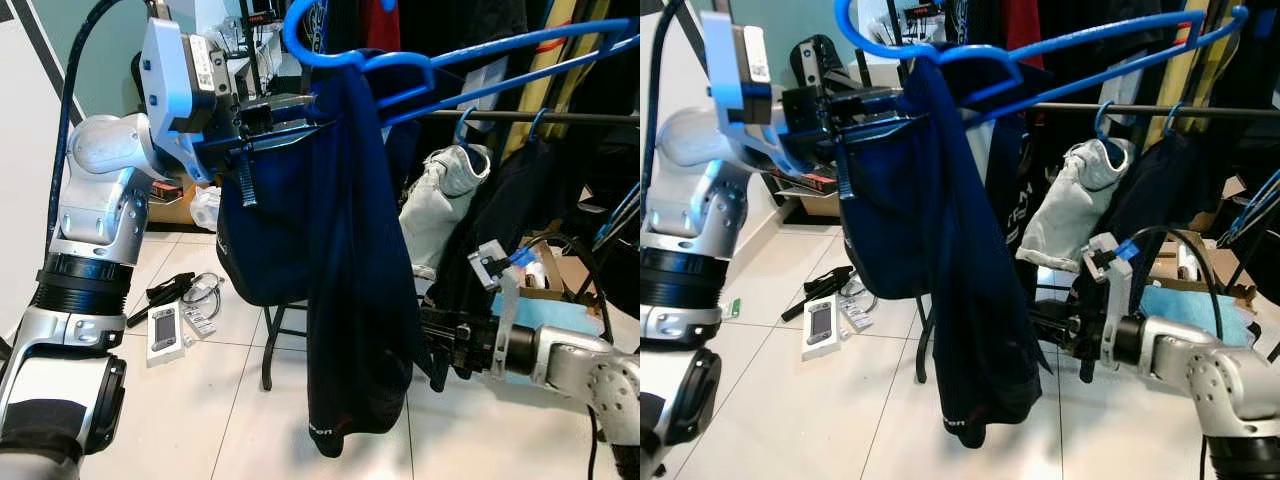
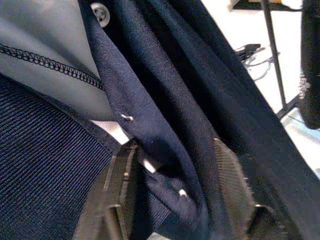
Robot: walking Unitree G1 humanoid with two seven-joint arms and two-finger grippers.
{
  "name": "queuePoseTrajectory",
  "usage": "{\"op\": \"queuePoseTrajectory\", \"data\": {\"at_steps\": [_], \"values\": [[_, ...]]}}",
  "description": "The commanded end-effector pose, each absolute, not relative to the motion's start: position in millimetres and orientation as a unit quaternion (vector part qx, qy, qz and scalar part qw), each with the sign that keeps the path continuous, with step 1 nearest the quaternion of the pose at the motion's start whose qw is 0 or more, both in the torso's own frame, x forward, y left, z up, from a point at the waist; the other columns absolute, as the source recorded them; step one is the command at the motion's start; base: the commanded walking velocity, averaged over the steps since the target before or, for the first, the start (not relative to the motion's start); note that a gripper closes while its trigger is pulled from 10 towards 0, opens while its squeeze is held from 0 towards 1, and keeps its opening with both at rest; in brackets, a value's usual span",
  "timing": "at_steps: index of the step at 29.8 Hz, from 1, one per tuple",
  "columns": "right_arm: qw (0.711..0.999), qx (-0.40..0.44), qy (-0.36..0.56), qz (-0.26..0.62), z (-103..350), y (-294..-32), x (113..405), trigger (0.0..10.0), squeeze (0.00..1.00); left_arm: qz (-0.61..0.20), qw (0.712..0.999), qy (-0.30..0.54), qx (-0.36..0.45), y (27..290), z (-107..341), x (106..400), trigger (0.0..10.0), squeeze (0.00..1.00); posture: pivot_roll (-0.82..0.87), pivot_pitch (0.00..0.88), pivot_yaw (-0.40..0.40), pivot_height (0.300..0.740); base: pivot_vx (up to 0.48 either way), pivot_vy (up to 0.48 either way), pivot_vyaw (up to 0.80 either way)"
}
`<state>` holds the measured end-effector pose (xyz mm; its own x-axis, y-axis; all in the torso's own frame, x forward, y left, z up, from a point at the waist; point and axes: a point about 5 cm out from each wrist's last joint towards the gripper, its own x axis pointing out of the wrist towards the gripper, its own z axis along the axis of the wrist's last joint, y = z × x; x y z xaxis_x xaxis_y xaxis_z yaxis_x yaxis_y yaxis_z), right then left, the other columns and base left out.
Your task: Hang hanger
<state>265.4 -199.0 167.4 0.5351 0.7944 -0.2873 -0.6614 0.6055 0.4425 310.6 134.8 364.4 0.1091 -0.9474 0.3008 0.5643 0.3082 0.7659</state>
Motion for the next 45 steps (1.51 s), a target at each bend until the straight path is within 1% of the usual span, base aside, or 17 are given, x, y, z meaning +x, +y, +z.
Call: {"op": "queuePoseTrajectory", "data": {"at_steps": [1, 6, 10, 15, 17, 18, 19, 20, 23, 27, 34, 37, 39, 40, 42, 44, 45], "values": [[0.865, 0.139, 0.234, 0.421, 168.8, -196.1, 268.3, 0.0, 0.00, -0.524, 0.696, -0.427, 0.240, 136.6, 377.7, 304.0, 0.0, 0.00, -0.12, 0.000, 0.054, 0.740, 0.000, 0.000, 0.00], [0.874, 0.142, 0.231, 0.403, 168.5, -198.8, 272.5, 0.0, 0.00, -0.522, 0.697, -0.428, 0.240, 137.3, 377.7, 304.3, 0.0, 0.00, -0.12, 0.000, 0.053, 0.740, 0.000, 0.000, 0.00], [0.891, 0.146, 0.207, 0.376, 177.4, -211.8, 278.4, 0.0, 0.00, -0.510, 0.710, -0.411, 0.260, 144.0, 371.5, 311.3, 0.0, 0.00, -0.13, 0.000, 0.054, 0.740, 0.000, 0.000, 0.00], [0.895, 0.147, 0.200, 0.371, 180.6, -215.3, 279.5, 0.0, 0.00, -0.506, 0.714, -0.403, 0.268, 146.6, 368.7, 313.8, 0.0, 0.00, -0.13, 0.000, 0.054, 0.740, 0.000, 0.000, 0.00], [0.897, 0.153, 0.187, 0.369, 187.6, -221.0, 279.7, 0.0, 0.00, -0.500, 0.722, -0.384, 0.284, 151.5, 360.8, 318.9, 0.0, 0.00, -0.13, 0.000, 0.056, 0.740, 0.000, 0.000, 0.00], [0.899, 0.172, 0.159, 0.370, 200.7, -230.3, 279.5, 0.0, 0.00, -0.497, 0.735, -0.350, 0.301, 158.3, 343.3, 326.1, 0.0, 0.00, -0.12, 0.000, 0.056, 0.740, 0.000, 0.000, 0.00], [0.899, 0.172, 0.159, 0.370, 200.7, -230.3, 279.5, 0.0, 0.00, -0.497, 0.735, -0.350, 0.301, 158.3, 343.3, 326.1, 0.0, 0.00, -0.12, 0.000, 0.056, 0.740, 0.000, 0.000, 0.00], [0.899, 0.193, 0.130, 0.371, 212.6, -237.9, 279.5, 0.0, 0.00, -0.498, 0.742, -0.325, 0.309, 162.7, 328.2, 329.9, 0.0, 0.00, -0.12, 0.000, 0.056, 0.740, 0.000, 0.000, 0.00], [0.899, 0.216, 0.102, 0.367, 223.0, -244.8, 280.5, 0.0, 0.00, -0.504, 0.743, -0.307, 0.316, 164.2, 315.1, 330.6, 0.0, 0.00, -0.13, 0.000, 0.056, 0.740, 0.000, 0.000, 0.00], [0.900, 0.245, 0.073, 0.352, 231.3, -252.8, 284.0, 0.0, 0.00, -0.515, 0.739, -0.298, 0.317, 163.5, 304.0, 327.7, 0.0, 0.00, -0.12, 0.000, 0.057, 0.740, 0.000, 0.000, 0.00], [0.906, 0.266, 0.069, 0.322, 230.4, -260.8, 289.6, 0.0, 0.00, -0.525, 0.732, -0.301, 0.314, 163.5, 299.4, 322.7, 0.0, 0.00, -0.12, 0.000, 0.055, 0.740, 0.000, 0.000, 0.00], [0.907, 0.283, 0.076, 0.301, 226.0, -262.8, 294.3, 0.0, 0.00, -0.543, 0.718, -0.307, 0.310, 159.2, 295.2, 314.5, 0.0, 0.00, -0.11, 0.000, 0.049, 0.740, 0.000, 0.000, 0.00], [0.907, 0.283, 0.076, 0.301, 226.0, -262.8, 294.3, 0.0, 0.00, -0.543, 0.718, -0.307, 0.310, 159.2, 295.2, 314.5, 0.0, 0.00, -0.11, 0.000, 0.049, 0.740, 0.000, 0.000, 0.00], [0.907, 0.293, 0.080, 0.290, 223.7, -263.8, 297.2, 0.0, 0.00, -0.553, 0.708, -0.310, 0.312, 155.4, 292.6, 310.2, 0.0, 0.00, -0.11, 0.000, 0.046, 0.740, 0.000, 0.000, 0.00], [0.908, 0.300, 0.085, 0.279, 221.5, -265.1, 299.8, 0.0, 0.00, -0.562, 0.698, -0.309, 0.317, 152.6, 289.4, 307.0, 0.0, 0.00, -0.11, 0.000, 0.044, 0.740, 0.000, 0.000, 0.00], [0.908, 0.300, 0.085, 0.279, 221.5, -265.1, 299.8, 0.0, 0.00, -0.562, 0.698, -0.309, 0.317, 152.6, 289.4, 307.0, 0.0, 0.00, -0.11, 0.000, 0.044, 0.740, 0.000, 0.000, 0.00], [0.908, 0.308, 0.087, 0.270, 220.8, -266.5, 301.7, 0.0, 0.00, -0.568, 0.690, -0.307, 0.327, 151.1, 285.4, 305.3, 0.0, 0.00, -0.11, 0.000, 0.043, 0.740, 0.000, 0.000, 0.00]]}}
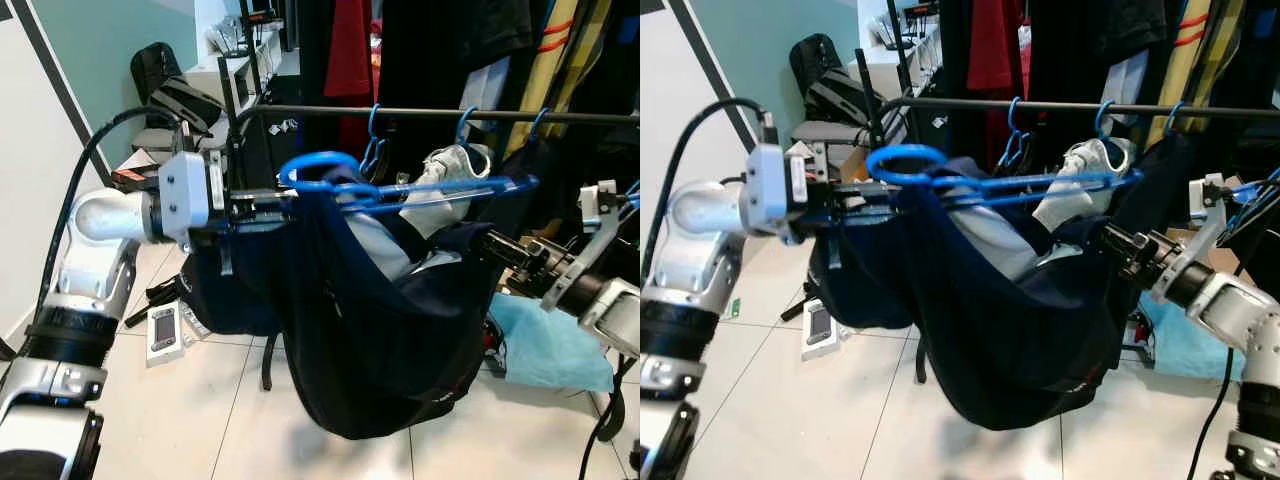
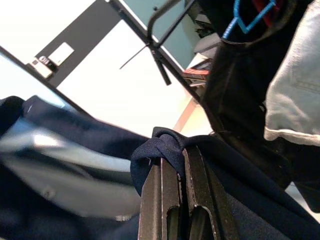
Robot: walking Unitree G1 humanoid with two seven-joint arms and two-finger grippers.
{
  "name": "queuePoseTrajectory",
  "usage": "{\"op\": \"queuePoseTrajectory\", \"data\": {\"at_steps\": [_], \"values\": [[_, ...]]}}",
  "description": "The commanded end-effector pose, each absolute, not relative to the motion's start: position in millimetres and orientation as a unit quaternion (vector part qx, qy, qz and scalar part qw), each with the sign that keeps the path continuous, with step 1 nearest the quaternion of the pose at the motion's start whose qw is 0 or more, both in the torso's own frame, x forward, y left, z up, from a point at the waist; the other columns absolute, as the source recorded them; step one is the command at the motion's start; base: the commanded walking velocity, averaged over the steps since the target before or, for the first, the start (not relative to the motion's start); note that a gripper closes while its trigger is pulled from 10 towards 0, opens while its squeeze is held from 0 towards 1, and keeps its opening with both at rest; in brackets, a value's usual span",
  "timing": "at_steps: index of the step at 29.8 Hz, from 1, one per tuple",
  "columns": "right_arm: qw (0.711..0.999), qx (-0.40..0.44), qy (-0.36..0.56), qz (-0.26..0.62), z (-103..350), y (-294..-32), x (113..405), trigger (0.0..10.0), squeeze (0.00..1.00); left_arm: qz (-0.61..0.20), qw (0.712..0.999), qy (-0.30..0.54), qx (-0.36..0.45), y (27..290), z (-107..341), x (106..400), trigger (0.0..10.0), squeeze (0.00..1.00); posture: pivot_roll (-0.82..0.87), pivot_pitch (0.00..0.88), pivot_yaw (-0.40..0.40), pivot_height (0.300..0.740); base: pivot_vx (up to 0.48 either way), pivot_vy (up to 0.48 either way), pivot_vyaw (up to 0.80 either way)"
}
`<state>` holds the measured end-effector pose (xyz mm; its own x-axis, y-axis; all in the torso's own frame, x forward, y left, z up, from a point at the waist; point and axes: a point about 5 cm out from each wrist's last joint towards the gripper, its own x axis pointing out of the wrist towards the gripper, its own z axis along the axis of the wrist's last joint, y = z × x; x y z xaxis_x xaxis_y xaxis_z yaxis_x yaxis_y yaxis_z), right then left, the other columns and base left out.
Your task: Hang hanger
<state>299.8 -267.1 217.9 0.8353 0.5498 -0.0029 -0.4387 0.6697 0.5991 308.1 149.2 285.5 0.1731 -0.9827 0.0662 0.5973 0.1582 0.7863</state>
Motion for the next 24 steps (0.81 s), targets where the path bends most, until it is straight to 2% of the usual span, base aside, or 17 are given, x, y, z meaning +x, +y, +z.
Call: {"op": "queuePoseTrajectory", "data": {"at_steps": [1, 13, 16, 18, 19, 24], "values": [[0.909, 0.311, 0.089, 0.264, 220.9, -267.8, 303.0, 0.0, 0.00, -0.574, 0.681, -0.298, 0.343, 150.7, 279.9, 304.8, 0.0, 0.00, -0.11, 0.000, 0.044, 0.740, 0.000, 0.000, 0.00], [0.905, 0.316, 0.093, 0.269, 224.0, -265.1, 303.2, 0.0, 0.00, -0.582, 0.656, -0.246, 0.414, 151.4, 257.4, 309.3, 0.0, 0.00, -0.12, 0.000, 0.047, 0.740, 0.000, 0.000, 0.00], [0.904, 0.313, 0.095, 0.275, 224.7, -263.5, 302.6, 0.0, 0.00, -0.573, 0.657, -0.235, 0.431, 152.3, 253.4, 312.4, 0.0, 0.00, -0.12, 0.000, 0.049, 0.740, 0.000, 0.000, 0.00], [0.904, 0.308, 0.097, 0.281, 226.0, -261.9, 301.6, 0.0, 0.00, -0.554, 0.664, -0.226, 0.449, 156.0, 252.5, 317.4, 0.0, 0.00, -0.12, 0.000, 0.049, 0.740, 0.000, 0.000, 0.00], [0.904, 0.298, 0.101, 0.290, 228.3, -260.3, 299.3, 0.0, 0.00, -0.520, 0.678, -0.210, 0.476, 166.4, 254.6, 324.1, 0.0, 0.00, -0.12, 0.000, 0.051, 0.740, 0.000, 0.000, 0.00], [0.902, 0.292, 0.105, 0.298, 229.9, -258.4, 297.5, 0.0, 0.00, -0.502, 0.685, -0.206, 0.486, 172.3, 257.5, 326.0, 0.0, 0.00, -0.12, 0.000, 0.052, 0.740, 0.000, 0.000, 0.00]]}}
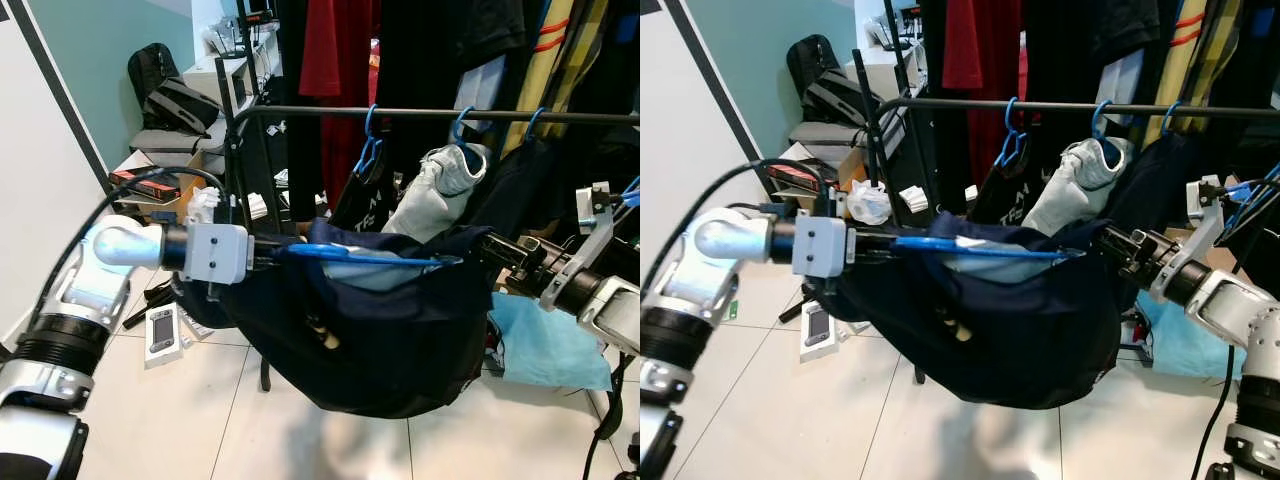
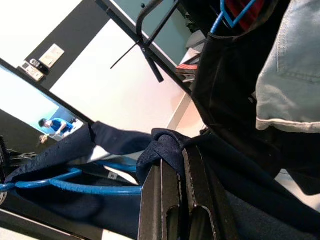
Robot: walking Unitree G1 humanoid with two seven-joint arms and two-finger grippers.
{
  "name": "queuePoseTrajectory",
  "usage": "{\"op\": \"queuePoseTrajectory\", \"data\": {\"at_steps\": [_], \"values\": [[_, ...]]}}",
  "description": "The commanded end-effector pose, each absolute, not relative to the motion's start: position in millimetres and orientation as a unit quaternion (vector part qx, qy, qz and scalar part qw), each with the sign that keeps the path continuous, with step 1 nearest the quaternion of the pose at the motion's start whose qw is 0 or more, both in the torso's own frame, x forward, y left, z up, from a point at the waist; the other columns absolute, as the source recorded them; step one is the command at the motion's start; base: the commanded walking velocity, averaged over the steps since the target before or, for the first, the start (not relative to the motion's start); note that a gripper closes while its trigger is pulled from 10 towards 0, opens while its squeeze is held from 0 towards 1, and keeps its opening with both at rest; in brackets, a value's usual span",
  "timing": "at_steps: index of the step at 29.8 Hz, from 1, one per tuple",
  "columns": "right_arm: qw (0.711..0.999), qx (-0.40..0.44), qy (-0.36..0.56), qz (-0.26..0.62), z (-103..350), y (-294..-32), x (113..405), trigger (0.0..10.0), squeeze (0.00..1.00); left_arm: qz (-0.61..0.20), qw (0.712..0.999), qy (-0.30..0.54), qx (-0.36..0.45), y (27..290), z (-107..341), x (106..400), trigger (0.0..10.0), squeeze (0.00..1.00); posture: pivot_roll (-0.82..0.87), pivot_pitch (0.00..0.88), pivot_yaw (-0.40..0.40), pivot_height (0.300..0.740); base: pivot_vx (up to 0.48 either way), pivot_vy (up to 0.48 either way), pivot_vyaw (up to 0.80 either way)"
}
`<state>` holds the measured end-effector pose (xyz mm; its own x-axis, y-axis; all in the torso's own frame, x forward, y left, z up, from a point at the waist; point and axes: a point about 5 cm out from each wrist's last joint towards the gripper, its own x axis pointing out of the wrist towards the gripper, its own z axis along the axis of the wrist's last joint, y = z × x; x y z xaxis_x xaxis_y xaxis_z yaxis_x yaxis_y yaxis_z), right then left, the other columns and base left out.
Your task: Hang hanger
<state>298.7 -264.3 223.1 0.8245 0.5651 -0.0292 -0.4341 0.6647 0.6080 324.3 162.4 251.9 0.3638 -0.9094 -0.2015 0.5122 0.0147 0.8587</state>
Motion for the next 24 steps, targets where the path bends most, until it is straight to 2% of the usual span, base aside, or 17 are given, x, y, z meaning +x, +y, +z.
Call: {"op": "queuePoseTrajectory", "data": {"at_steps": [1, 9, 14, 18, 19, 20, 22, 24], "values": [[0.902, 0.292, 0.105, 0.298, 229.9, -258.4, 297.5, 0.0, 0.00, -0.502, 0.685, -0.206, 0.486, 172.3, 257.5, 326.0, 0.0, 0.00, -0.12, 0.000, 0.052, 0.740, 0.000, 0.000, 0.00], [0.901, 0.278, 0.116, 0.312, 228.0, -254.9, 293.3, 0.0, 0.00, -0.495, 0.688, -0.208, 0.488, 176.1, 258.6, 326.7, 0.0, 0.00, -0.12, 0.000, 0.052, 0.740, 0.000, 0.000, 0.00], [0.903, 0.270, 0.118, 0.314, 229.8, -254.0, 294.0, 0.0, 0.00, -0.520, 0.672, -0.216, 0.481, 169.4, 252.8, 322.6, 0.0, 0.00, -0.12, 0.000, 0.055, 0.740, 0.000, 0.000, 0.00], [0.905, 0.239, 0.135, 0.324, 230.7, -249.3, 299.8, 0.0, 0.00, -0.577, 0.635, -0.226, 0.462, 152.2, 245.1, 311.4, 0.0, 0.00, -0.12, 0.000, 0.055, 0.740, 0.000, 0.000, 0.00], [0.905, 0.239, 0.135, 0.324, 230.7, -249.3, 299.8, 0.0, 0.00, -0.577, 0.635, -0.226, 0.462, 152.2, 245.1, 311.4, 0.0, 0.00, -0.12, 0.000, 0.055, 0.740, 0.000, 0.000, 0.00], [0.905, 0.225, 0.145, 0.330, 230.6, -247.9, 301.6, 0.0, 0.00, -0.592, 0.623, -0.226, 0.459, 148.0, 243.0, 308.2, 0.0, 0.00, -0.12, 0.000, 0.055, 0.740, 0.000, 0.000, 0.00], [0.905, 0.225, 0.145, 0.330, 230.6, -247.9, 301.6, 0.0, 0.00, -0.592, 0.623, -0.226, 0.459, 148.0, 243.0, 308.2, 0.0, 0.00, -0.12, 0.000, 0.055, 0.740, 0.000, 0.000, 0.00], [0.904, 0.185, 0.169, 0.347, 233.3, -244.3, 305.8, 0.0, 0.00, -0.613, 0.605, -0.213, 0.462, 144.8, 238.7, 304.6, 0.0, 0.00, -0.12, 0.000, 0.053, 0.740, 0.000, 0.000, 0.00]]}}
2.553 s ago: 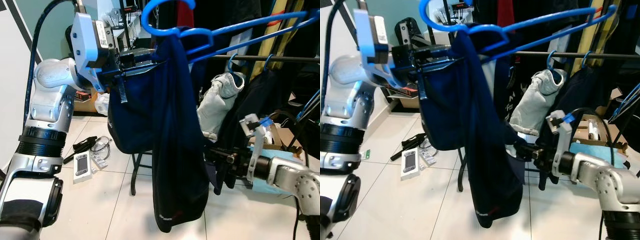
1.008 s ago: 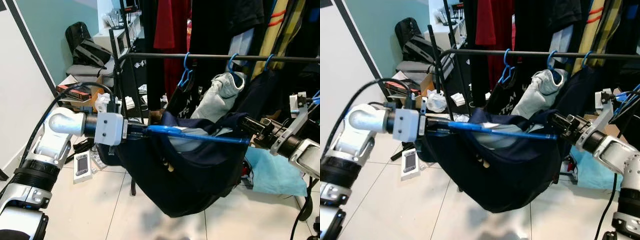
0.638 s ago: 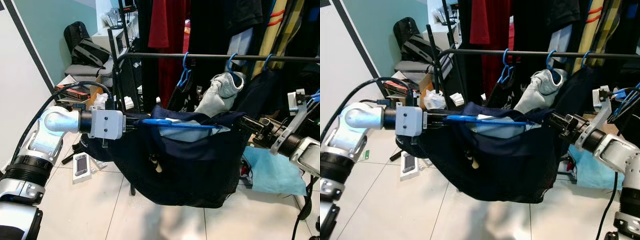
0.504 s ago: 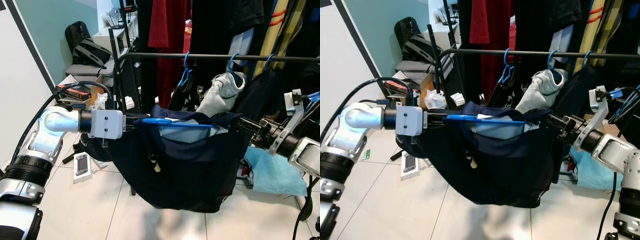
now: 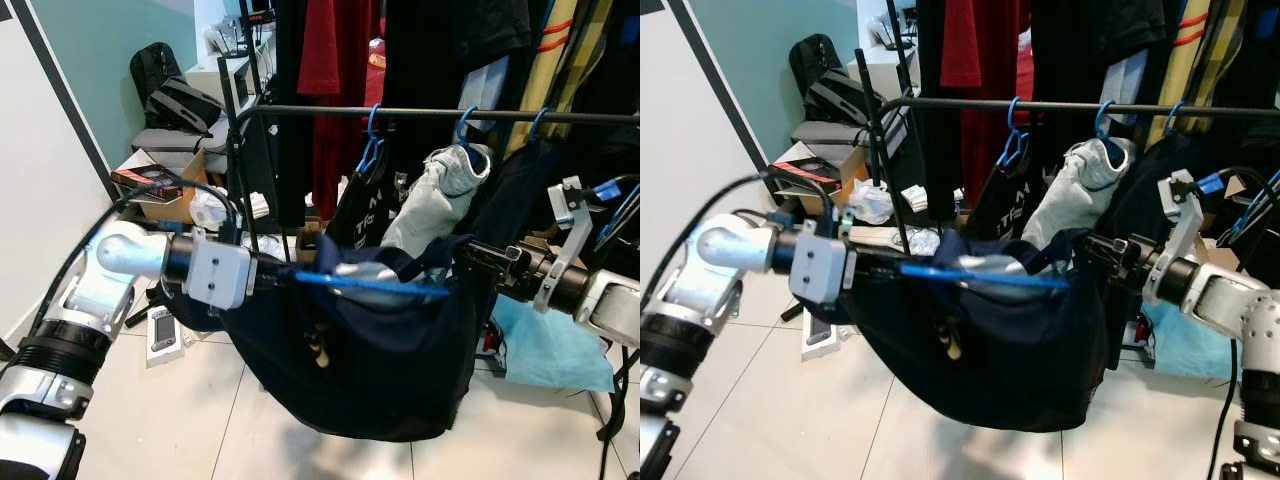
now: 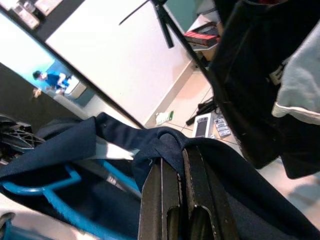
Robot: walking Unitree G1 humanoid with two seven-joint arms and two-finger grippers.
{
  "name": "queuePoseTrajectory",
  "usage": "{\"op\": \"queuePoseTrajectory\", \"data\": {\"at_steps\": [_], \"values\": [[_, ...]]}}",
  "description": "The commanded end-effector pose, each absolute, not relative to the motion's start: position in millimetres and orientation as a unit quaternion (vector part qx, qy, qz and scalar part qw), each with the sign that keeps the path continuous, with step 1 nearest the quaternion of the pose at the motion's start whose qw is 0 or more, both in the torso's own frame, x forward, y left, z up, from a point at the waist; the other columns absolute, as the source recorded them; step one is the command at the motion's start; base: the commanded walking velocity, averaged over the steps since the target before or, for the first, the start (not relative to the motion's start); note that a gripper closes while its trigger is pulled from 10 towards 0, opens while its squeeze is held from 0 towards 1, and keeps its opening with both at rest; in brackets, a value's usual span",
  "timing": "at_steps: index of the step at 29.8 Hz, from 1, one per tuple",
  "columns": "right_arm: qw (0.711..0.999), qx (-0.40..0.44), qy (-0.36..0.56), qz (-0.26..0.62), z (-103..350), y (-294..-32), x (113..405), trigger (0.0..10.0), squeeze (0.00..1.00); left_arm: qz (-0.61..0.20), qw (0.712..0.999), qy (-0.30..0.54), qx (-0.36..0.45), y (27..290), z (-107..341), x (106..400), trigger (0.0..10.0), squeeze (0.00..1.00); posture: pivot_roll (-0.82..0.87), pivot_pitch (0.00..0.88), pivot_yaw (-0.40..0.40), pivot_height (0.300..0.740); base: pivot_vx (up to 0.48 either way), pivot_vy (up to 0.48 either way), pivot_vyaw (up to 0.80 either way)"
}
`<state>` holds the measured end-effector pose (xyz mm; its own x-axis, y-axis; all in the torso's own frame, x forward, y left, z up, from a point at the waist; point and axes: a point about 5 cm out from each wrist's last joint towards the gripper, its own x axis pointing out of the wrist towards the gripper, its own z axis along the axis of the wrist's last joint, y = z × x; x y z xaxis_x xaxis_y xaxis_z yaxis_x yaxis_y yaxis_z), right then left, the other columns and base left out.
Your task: Hang hanger
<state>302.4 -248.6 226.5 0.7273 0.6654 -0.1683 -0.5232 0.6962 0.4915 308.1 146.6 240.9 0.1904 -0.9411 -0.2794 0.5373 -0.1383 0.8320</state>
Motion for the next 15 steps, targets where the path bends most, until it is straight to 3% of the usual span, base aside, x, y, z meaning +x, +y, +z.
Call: {"op": "queuePoseTrajectory", "data": {"at_steps": [1, 5, 15], "values": [[0.904, 0.185, 0.169, 0.347, 233.3, -244.3, 305.8, 0.0, 0.00, -0.613, 0.605, -0.213, 0.462, 144.8, 238.7, 304.6, 0.0, 0.00, -0.12, 0.000, 0.053, 0.740, 0.000, 0.000, 0.00], [0.894, 0.153, 0.181, 0.380, 248.8, -234.1, 312.2, 0.0, 0.00, -0.620, 0.594, -0.194, 0.474, 144.5, 230.6, 305.0, 0.0, 0.00, -0.12, 0.000, 0.054, 0.740, 0.000, 0.000, 0.00], [0.883, 0.178, 0.148, 0.407, 274.7, -216.2, 320.4, 0.0, 0.00, -0.627, 0.595, -0.195, 0.464, 137.1, 223.0, 303.0, 0.0, 0.00, -0.12, 0.000, 0.055, 0.740, 0.000, 0.000, 0.00]]}}
